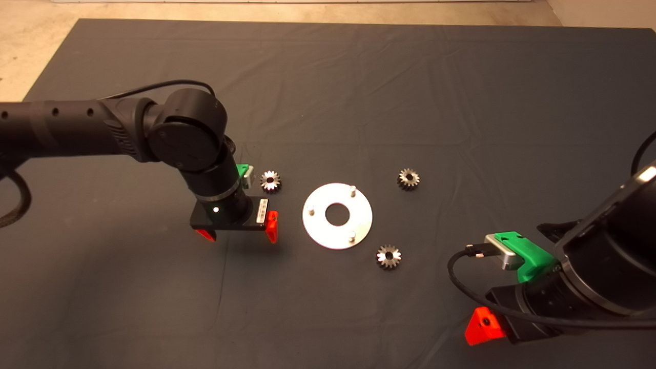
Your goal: Install three planetary gears onto the carrier pins
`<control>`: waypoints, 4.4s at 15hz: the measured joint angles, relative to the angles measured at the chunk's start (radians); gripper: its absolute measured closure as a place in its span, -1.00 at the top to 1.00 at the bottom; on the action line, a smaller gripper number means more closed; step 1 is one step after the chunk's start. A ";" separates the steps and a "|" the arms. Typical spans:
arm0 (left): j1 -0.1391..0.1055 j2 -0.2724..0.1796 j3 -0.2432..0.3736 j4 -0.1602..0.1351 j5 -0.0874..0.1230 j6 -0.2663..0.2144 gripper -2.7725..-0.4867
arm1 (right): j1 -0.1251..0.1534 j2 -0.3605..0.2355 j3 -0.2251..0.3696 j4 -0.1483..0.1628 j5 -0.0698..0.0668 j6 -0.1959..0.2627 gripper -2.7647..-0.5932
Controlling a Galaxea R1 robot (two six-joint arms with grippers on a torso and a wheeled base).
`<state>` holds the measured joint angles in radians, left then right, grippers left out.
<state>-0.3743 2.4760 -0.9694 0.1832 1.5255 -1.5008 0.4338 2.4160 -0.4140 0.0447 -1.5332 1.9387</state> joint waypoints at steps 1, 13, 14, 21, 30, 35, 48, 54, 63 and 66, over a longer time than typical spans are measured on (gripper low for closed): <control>0.000 0.012 -0.024 0.009 -0.001 0.014 0.98 | -0.003 0.000 0.000 0.000 0.000 0.000 0.99; 0.000 0.177 -0.321 0.058 -0.005 0.117 0.90 | -0.032 0.000 0.000 0.000 0.000 0.000 0.99; 0.000 0.178 -0.324 0.072 -0.003 0.131 0.79 | -0.032 0.000 0.000 0.000 0.000 0.000 0.99; 0.001 0.180 -0.399 0.099 -0.024 0.221 0.66 | -0.038 0.000 0.000 0.000 0.000 0.000 0.99; 0.006 0.181 -0.458 0.101 -0.095 0.266 0.54 | -0.039 0.000 0.000 0.000 0.000 0.000 0.99; 0.006 0.181 -0.463 0.101 -0.095 0.269 0.40 | -0.039 0.000 0.000 0.000 0.000 0.000 0.99; 0.006 0.203 -0.478 0.100 -0.113 0.295 0.03 | -0.043 -0.001 0.000 0.000 -0.001 0.000 0.99; 0.006 0.202 -0.478 0.079 -0.108 0.296 -0.11 | -0.043 -0.001 0.000 0.000 0.000 0.000 0.99; 0.006 0.203 -0.501 0.067 -0.067 0.296 -0.23 | -0.043 0.000 0.000 0.000 0.000 0.000 0.99; 0.006 0.206 -0.501 0.067 -0.066 0.296 -0.23 | -0.043 0.000 0.000 0.000 0.000 0.000 0.99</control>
<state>-0.3685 2.6815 -1.4706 0.2506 1.4591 -1.2047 0.3904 2.4155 -0.4143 0.0443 -1.5336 1.9387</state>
